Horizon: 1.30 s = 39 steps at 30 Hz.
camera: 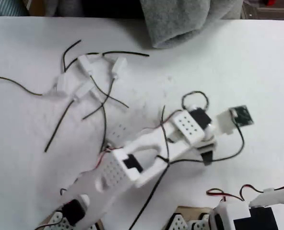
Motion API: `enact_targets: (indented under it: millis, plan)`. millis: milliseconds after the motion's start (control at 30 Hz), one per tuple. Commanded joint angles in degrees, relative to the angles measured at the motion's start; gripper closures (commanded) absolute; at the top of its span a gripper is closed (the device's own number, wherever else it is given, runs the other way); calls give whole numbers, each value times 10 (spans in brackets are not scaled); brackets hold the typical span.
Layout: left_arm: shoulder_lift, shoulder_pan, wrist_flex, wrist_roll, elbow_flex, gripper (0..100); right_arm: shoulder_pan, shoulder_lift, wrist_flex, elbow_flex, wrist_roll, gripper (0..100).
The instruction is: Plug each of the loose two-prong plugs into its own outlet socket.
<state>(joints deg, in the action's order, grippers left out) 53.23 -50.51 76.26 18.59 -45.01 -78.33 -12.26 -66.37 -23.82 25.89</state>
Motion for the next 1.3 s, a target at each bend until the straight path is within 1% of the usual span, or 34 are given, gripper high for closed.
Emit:
enact_targets:
  millis: [0,200,333,533,667,1000,1133,1267]
  plan:
    - [29,-9,36,1,-99,635,-3,-1,-2,-19,-4,663]
    - [80,22,125,4,-208,635,-3,-2,1,2,-4,663]
    - [95,22,173,2,-278,640,-3,-2,1,11,-4,663]
    - [141,7,167,4,-309,763,-3,-1,1,11,-3,663]
    - [158,8,168,2,-337,766,-3,-1,1,11,-3,663]
    - [160,0,171,4,-338,766,-4,-2,1,9,-3,663]
    - [160,0,172,30,-338,768,-4,-7,1,9,-3,663]
    - [161,-1,172,30,-337,771,-5,-7,1,6,-3,663]
